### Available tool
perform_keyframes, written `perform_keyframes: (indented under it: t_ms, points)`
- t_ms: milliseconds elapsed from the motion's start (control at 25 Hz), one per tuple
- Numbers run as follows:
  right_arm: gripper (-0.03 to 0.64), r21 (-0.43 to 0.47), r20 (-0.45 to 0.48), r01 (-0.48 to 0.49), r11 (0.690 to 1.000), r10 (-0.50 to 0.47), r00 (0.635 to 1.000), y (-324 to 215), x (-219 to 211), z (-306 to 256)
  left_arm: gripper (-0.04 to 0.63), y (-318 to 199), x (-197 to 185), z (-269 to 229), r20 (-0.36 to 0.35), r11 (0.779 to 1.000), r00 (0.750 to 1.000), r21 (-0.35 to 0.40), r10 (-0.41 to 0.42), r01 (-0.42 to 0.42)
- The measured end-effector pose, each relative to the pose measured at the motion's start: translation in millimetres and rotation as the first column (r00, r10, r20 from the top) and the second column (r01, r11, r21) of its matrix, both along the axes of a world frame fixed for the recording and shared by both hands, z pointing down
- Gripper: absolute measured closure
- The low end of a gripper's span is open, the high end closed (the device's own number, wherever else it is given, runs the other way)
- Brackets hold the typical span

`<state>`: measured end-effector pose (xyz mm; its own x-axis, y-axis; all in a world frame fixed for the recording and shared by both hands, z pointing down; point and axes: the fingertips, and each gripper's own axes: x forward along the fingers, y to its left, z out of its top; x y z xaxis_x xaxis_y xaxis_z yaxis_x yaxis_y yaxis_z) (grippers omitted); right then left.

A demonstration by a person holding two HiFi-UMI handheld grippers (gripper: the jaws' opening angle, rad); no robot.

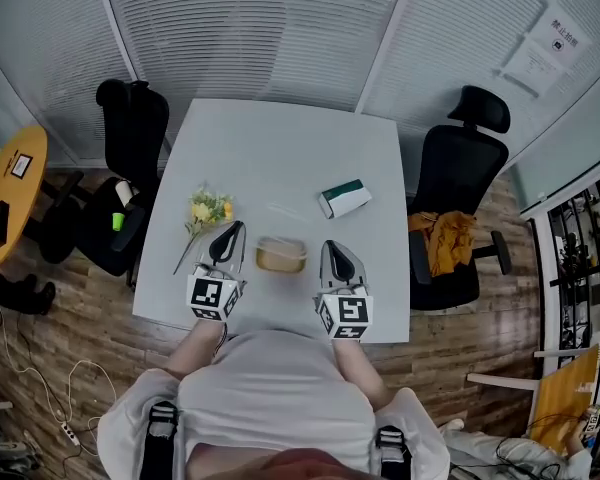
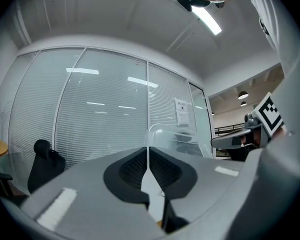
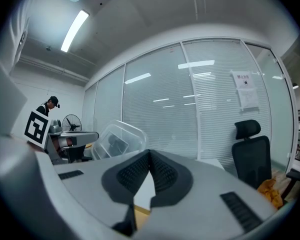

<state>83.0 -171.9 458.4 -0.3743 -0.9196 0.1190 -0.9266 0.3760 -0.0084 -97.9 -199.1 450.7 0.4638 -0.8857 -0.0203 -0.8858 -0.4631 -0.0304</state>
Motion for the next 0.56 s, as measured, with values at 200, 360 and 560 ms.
perform_keyframes:
  t_ms: [200, 360, 560]
  points:
    - [0.608, 0.005, 0.0, 0.0, 1.0, 0.0, 1.0, -0.4, 0.0, -2.0, 0.572, 3.2, -0.7, -1.1, 0.004, 1.0, 1.0, 0.01, -0.002, 0.002]
    - [0.608, 0.007, 0.003, 0.0, 1.0, 0.0, 1.0, -2.1, 1.2, -3.4, 0.572, 3.6, -0.3, -2.6, 0.011, 1.0, 1.0, 0.015, -0.005, 0.005]
    - [0.607, 0.004, 0.013, 0.0, 1.0, 0.0, 1.0, -2.0, -0.2, -4.7, 0.572, 4.9, -2.4, -2.6, -0.007, 1.0, 1.0, 0.009, -0.009, 0.009]
